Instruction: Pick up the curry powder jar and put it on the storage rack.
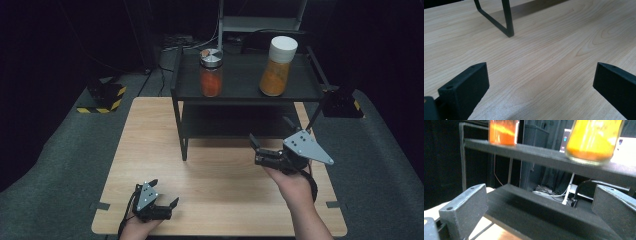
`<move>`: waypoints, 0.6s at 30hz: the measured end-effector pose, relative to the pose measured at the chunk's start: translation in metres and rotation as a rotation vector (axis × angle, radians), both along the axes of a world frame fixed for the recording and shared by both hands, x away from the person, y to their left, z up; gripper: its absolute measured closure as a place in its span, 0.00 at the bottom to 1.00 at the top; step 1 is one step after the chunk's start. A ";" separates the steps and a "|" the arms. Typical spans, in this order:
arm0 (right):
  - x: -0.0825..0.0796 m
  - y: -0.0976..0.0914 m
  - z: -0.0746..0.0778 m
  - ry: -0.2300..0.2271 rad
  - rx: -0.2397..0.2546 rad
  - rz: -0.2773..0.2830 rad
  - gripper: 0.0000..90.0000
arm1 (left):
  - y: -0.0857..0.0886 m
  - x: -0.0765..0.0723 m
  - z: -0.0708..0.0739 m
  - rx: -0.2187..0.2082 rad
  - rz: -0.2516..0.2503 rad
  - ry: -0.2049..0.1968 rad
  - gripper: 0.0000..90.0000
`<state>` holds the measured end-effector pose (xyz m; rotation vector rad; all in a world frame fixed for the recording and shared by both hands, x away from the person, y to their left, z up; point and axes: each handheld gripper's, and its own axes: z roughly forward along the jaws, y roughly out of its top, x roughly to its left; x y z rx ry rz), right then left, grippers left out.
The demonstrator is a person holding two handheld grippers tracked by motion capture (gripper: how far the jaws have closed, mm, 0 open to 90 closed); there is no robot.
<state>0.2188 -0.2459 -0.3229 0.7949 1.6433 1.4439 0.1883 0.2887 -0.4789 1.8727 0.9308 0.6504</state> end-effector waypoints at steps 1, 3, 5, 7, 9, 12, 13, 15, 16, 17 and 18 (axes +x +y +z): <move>-0.001 -0.002 -0.005 0.008 0.002 0.004 0.00 | 0.000 0.000 0.000 0.001 -0.001 0.000 0.01; -0.003 -0.003 -0.011 0.014 -0.006 0.003 0.00 | 0.000 0.000 0.000 0.003 -0.003 0.001 0.01; -0.005 -0.005 -0.016 0.021 -0.010 0.005 0.00 | -0.001 0.000 0.000 0.004 -0.003 0.001 0.01; -0.007 -0.006 -0.022 0.024 -0.015 0.007 0.00 | -0.001 0.000 0.000 0.006 -0.005 0.000 0.01; -0.009 -0.007 -0.029 0.032 -0.021 0.008 0.00 | -0.001 0.000 0.000 0.004 -0.007 0.002 0.01; -0.011 -0.008 -0.036 0.045 -0.028 0.012 0.00 | -0.001 0.001 0.000 0.007 -0.009 0.002 0.01; -0.011 -0.008 -0.040 0.050 -0.032 0.010 0.00 | -0.001 0.001 0.000 0.005 -0.010 0.003 0.01; -0.012 -0.010 -0.051 0.071 -0.037 0.010 0.00 | 0.000 0.001 0.000 0.002 -0.009 0.004 0.01; -0.013 -0.010 -0.056 0.080 -0.039 0.008 0.00 | 0.000 0.001 0.000 0.004 -0.010 0.004 0.01; -0.013 -0.011 -0.058 0.084 -0.040 0.008 0.00 | 0.000 0.001 0.001 0.005 -0.010 0.003 0.01; -0.013 -0.011 -0.063 0.092 -0.039 0.008 0.00 | 0.000 0.001 0.000 0.004 -0.010 0.004 0.01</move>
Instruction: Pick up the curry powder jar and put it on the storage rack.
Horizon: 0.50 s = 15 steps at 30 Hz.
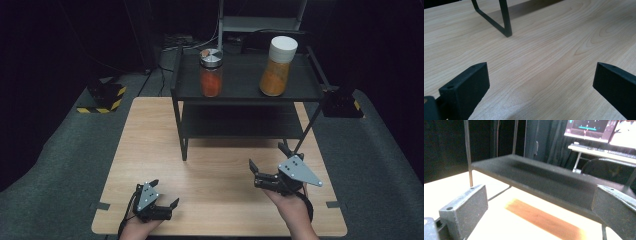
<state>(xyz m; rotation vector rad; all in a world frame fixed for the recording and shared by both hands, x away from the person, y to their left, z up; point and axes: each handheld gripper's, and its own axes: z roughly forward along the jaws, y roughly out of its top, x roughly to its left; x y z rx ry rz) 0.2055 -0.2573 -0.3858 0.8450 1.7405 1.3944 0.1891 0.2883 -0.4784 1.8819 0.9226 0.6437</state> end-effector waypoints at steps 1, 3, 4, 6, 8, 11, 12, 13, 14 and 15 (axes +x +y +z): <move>0.000 -0.001 -0.003 0.004 0.000 0.000 0.00 | 0.000 0.000 0.000 0.001 0.000 0.000 0.01; -0.001 -0.002 -0.009 0.018 0.000 -0.001 0.00 | -0.001 0.000 0.000 0.005 0.000 -0.001 0.01; -0.001 -0.002 -0.013 0.023 -0.003 -0.001 0.00 | -0.001 0.000 0.000 0.005 0.000 -0.001 0.01; -0.002 -0.003 -0.019 0.036 -0.004 -0.002 0.00 | -0.001 0.000 0.000 0.005 -0.001 -0.001 0.01; -0.002 -0.004 -0.024 0.045 -0.006 -0.004 0.00 | 0.000 0.000 0.000 0.001 0.001 0.001 0.01; -0.003 -0.005 -0.034 0.064 -0.014 -0.011 0.00 | 0.000 0.000 0.000 0.001 0.001 0.000 0.01; -0.003 -0.005 -0.036 0.071 -0.019 -0.011 0.00 | 0.000 0.000 0.000 0.001 0.001 0.001 0.01; -0.003 -0.006 -0.039 0.077 -0.023 -0.012 0.00 | 0.000 0.000 0.000 0.002 0.001 0.001 0.01; -0.003 -0.006 -0.041 0.083 -0.025 -0.012 0.00 | 0.000 0.000 0.000 0.005 0.000 0.001 0.01; -0.003 -0.006 -0.043 0.090 -0.027 -0.012 0.00 | 0.000 0.001 0.001 0.006 -0.001 0.001 0.01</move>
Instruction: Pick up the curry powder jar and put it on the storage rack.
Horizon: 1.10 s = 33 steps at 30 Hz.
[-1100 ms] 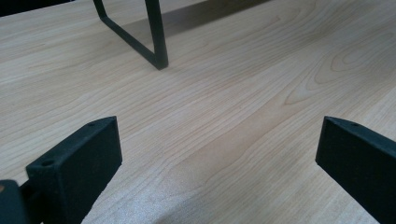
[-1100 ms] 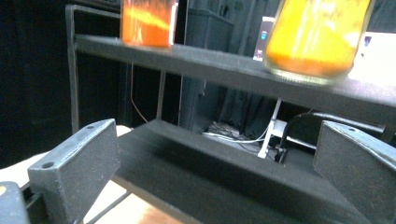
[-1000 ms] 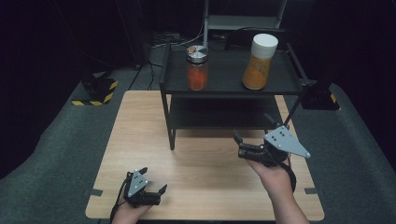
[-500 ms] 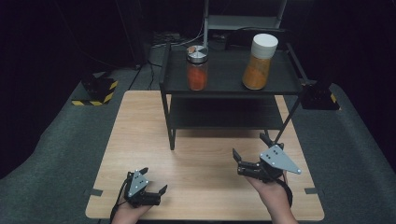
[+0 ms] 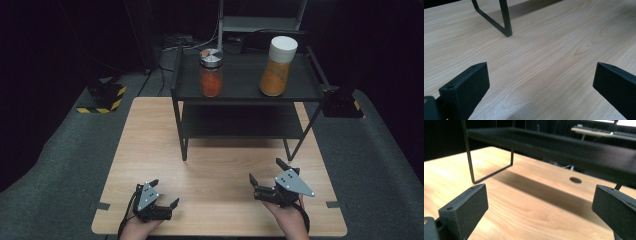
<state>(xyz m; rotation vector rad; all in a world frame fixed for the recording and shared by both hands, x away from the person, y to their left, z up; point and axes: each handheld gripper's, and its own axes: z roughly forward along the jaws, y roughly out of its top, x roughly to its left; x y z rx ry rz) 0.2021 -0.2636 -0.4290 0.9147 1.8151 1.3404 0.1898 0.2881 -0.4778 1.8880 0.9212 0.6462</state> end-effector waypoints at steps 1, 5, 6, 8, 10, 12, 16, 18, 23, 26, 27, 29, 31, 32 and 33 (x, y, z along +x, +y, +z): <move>0.000 0.000 -0.002 0.004 -0.004 0.000 0.00 | 0.000 0.000 0.000 -0.002 0.001 0.001 0.01; 0.001 -0.002 -0.012 0.030 -0.009 -0.001 0.00 | 0.004 0.001 -0.001 -0.022 -0.004 0.005 0.01; 0.001 -0.002 -0.015 0.037 -0.012 -0.001 0.00 | 0.005 0.001 -0.001 -0.031 -0.003 0.007 0.01; 0.001 -0.003 -0.020 0.047 -0.019 -0.002 0.00 | 0.006 0.002 -0.002 -0.038 -0.005 0.011 0.01; 0.001 -0.003 -0.025 0.060 -0.029 -0.003 0.00 | 0.006 0.002 -0.001 -0.030 -0.007 0.009 0.01; 0.002 -0.003 -0.030 0.067 -0.046 -0.007 0.00 | 0.002 0.001 0.000 -0.005 -0.015 0.003 0.01; 0.004 -0.005 -0.039 0.088 -0.058 -0.015 0.00 | 0.002 -0.001 -0.001 -0.001 -0.015 -0.010 0.01; 0.004 -0.006 -0.042 0.094 -0.059 -0.017 0.00 | 0.003 -0.002 -0.002 -0.003 -0.016 -0.014 0.01; 0.000 -0.006 -0.047 0.096 -0.060 -0.014 0.00 | 0.004 -0.003 -0.003 -0.014 -0.019 -0.022 0.01; -0.003 -0.005 -0.051 0.099 -0.066 -0.016 0.00 | 0.004 -0.004 -0.004 -0.013 -0.020 -0.030 0.01; -0.005 -0.006 -0.053 0.112 -0.058 -0.021 0.00 | 0.004 -0.004 -0.004 -0.012 -0.024 -0.030 0.01; -0.007 -0.006 -0.054 0.120 -0.056 -0.024 0.00 | 0.005 -0.003 -0.004 -0.016 -0.026 -0.025 0.01; -0.009 -0.005 -0.054 0.116 -0.074 -0.027 0.00 | 0.006 -0.002 -0.004 -0.026 -0.027 -0.019 0.01; -0.010 -0.005 -0.053 0.115 -0.083 -0.027 0.00 | 0.007 -0.001 -0.004 -0.031 -0.027 -0.018 0.01; -0.010 -0.004 -0.053 0.115 -0.090 -0.030 0.00 | 0.007 -0.001 -0.004 -0.035 -0.028 -0.017 0.01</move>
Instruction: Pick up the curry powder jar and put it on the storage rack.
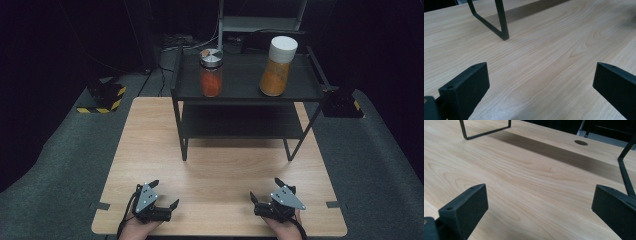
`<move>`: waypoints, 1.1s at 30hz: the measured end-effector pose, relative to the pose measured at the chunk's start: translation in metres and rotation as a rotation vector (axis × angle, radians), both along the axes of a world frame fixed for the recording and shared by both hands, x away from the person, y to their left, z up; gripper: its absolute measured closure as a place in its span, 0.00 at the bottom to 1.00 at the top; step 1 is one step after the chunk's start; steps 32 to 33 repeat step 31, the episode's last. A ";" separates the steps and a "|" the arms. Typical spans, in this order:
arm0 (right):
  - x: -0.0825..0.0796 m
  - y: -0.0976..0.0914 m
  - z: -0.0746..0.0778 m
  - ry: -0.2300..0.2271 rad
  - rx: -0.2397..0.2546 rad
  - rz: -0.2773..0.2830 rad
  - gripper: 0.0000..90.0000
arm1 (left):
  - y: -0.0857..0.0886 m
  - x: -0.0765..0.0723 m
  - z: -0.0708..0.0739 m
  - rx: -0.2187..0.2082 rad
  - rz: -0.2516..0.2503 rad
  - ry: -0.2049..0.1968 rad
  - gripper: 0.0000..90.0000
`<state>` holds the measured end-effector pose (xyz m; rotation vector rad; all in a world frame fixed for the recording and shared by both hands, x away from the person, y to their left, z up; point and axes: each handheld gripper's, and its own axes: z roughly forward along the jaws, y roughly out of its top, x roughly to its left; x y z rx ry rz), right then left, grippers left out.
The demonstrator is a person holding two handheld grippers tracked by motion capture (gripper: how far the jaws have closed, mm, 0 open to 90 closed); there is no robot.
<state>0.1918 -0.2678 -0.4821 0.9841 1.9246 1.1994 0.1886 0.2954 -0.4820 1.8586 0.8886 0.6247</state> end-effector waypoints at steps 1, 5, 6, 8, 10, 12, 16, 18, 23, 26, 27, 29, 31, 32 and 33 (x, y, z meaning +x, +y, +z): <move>0.000 0.000 0.000 0.003 -0.004 -0.004 0.00 | 0.000 0.000 0.000 -0.001 0.000 -0.002 0.01; -0.001 0.000 0.000 0.022 -0.002 -0.018 0.00 | 0.004 0.000 -0.002 -0.016 -0.015 -0.010 0.01; -0.001 0.000 0.000 0.022 -0.002 -0.018 0.00 | 0.004 0.000 -0.002 -0.016 -0.015 -0.010 0.01; -0.002 -0.001 0.001 0.024 0.000 -0.018 0.00 | 0.007 0.000 -0.003 -0.029 -0.021 -0.009 0.01; -0.003 -0.002 0.000 0.022 0.000 -0.015 0.00 | 0.007 0.000 -0.003 -0.029 -0.020 -0.010 0.01; -0.004 -0.002 0.000 0.021 -0.002 -0.011 0.00 | 0.006 0.000 -0.003 -0.026 -0.019 -0.008 0.01; -0.005 -0.001 0.001 0.027 -0.008 -0.006 0.00 | 0.007 0.001 -0.003 -0.037 -0.017 -0.003 0.01; -0.006 -0.001 0.001 0.026 -0.013 -0.001 0.00 | 0.009 0.001 -0.004 -0.043 -0.018 -0.004 0.01; -0.006 -0.002 0.001 0.027 -0.002 -0.003 0.00 | 0.009 0.000 -0.004 -0.039 -0.025 -0.013 0.01; -0.006 -0.002 0.001 0.026 -0.002 -0.005 0.00 | 0.010 0.001 -0.004 -0.046 -0.026 -0.008 0.01; -0.006 -0.002 0.001 0.027 -0.003 -0.004 0.00 | 0.010 0.001 -0.004 -0.046 -0.026 -0.008 0.01; -0.006 -0.002 0.001 0.026 -0.001 -0.006 0.00 | 0.010 0.001 -0.004 -0.050 -0.026 -0.006 0.01; -0.006 -0.002 0.001 0.027 -0.001 -0.005 0.00 | 0.011 0.001 -0.005 -0.051 -0.027 -0.007 0.01; -0.006 -0.002 0.001 0.027 -0.001 -0.005 0.00 | 0.011 0.001 -0.005 -0.051 -0.027 -0.007 0.01; -0.006 -0.002 0.001 0.027 -0.001 -0.005 0.00 | 0.011 0.001 -0.005 -0.051 -0.027 -0.007 0.01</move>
